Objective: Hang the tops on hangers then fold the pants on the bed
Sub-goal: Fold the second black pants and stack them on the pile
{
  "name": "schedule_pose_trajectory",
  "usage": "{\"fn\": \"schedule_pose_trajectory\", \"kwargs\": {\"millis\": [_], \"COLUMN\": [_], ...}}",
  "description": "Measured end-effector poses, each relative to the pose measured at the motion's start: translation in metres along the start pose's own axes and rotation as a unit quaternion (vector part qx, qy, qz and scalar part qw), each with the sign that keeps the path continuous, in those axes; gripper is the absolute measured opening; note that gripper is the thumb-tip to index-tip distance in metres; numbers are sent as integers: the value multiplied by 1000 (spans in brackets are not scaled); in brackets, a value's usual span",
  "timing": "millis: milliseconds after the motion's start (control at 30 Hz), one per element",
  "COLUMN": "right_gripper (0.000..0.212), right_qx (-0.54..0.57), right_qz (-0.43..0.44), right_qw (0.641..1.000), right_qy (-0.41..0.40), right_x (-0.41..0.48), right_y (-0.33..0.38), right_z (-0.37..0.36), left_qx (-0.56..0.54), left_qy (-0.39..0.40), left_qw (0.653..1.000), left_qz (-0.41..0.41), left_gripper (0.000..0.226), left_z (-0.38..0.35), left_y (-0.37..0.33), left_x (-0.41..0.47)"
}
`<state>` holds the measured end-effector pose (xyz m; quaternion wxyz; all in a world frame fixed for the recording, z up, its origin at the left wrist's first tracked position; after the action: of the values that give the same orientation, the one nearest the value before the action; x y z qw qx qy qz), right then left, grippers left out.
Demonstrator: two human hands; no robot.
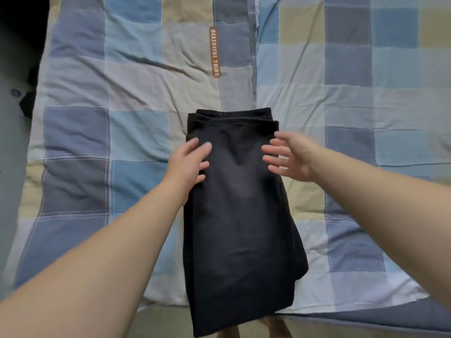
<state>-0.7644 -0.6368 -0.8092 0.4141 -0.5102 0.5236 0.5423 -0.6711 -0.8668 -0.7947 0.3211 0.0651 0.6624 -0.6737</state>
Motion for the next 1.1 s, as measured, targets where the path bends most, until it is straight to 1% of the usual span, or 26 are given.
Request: {"fn": "schedule_pose_trajectory", "kwargs": {"millis": [67, 133, 200, 267, 333, 367, 433, 467, 567, 633, 700, 733, 800, 867, 900, 967, 1033, 1100], "right_gripper": [26, 24, 21, 22, 38, 47, 63, 68, 71, 72, 76, 77, 72, 65, 62, 59, 58, 51], "right_qx": [-32, -60, -69, -78, -101, -112, -130, -136, -118, -87, -84, -103, -148, -152, -145, -141, -128, -102], "right_qz": [3, 5, 7, -5, -26, -40, -57, -57, -48, -64, -87, -94, -107, -121, -122, -111, -100, -102], "right_qw": [999, 995, 989, 984, 979, 978, 980, 981, 986, 991, 991, 989, 983, 981, 982, 983, 984, 987], "right_qy": [-25, -77, -127, -160, -176, -172, -143, -129, -107, -76, -49, -46, -36, -21, -22, -46, -69, -66], "right_x": [-5, -11, -16, -21, -25, -25, -24, -21, -7, 1, 8, 11, 11, 7, 3, -11, -30, -52], "right_y": [-36, -79, -124, -171, -214, -233, -262, -273, -290, -294, -297, -298, -299, -302, -302, -301, -298, -296], "right_z": [13, 28, 45, 58, 66, 69, 73, 73, 71, 68, 70, 72, 78, 84, 86, 89, 90, 89], "left_qx": [47, 100, 155, 187, 197, 209, 229, 220, 149, 138, 145, 141, 120, 89, 74, 51, 39, 42], "left_qy": [-29, -66, -89, -97, -98, -98, -97, -102, -121, -91, -48, -36, -24, -16, -15, -23, -29, -22], "left_qw": [998, 991, 982, 977, 975, 973, 967, 967, 972, 973, 972, 971, 970, 969, 968, 966, 966, 963], "left_qz": [-39, -60, -56, -27, 13, 30, 55, 72, 134, 159, 181, 191, 208, 229, 240, 251, 253, 264], "left_gripper": [44, 36, 43, 61, 77, 83, 87, 85, 74, 75, 74, 69, 56, 40, 34, 31, 31, 33], "left_z": [3, 8, 13, 16, 16, 16, 14, 14, 13, 15, 17, 18, 21, 23, 23, 22, 20, 18], "left_y": [22, 46, 69, 94, 122, 136, 161, 171, 194, 208, 218, 221, 221, 213, 209, 196, 178, 161], "left_x": [-30, -66, -102, -138, -172, -189, -215, -224, -236, -236, -235, -234, -234, -238, -241, -248, -255, -265]}}
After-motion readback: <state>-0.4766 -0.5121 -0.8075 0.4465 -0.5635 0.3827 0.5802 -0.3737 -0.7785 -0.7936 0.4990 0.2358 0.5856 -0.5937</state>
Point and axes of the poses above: each hand's wrist, its own x-axis towards the middle knuckle, its own z-axis out of the back of the hand, y = z × x, the point moved 1 cm from there along x, towards the middle knuckle, and after that the axes turned 15 degrees about -z, right-handed, at the moved point
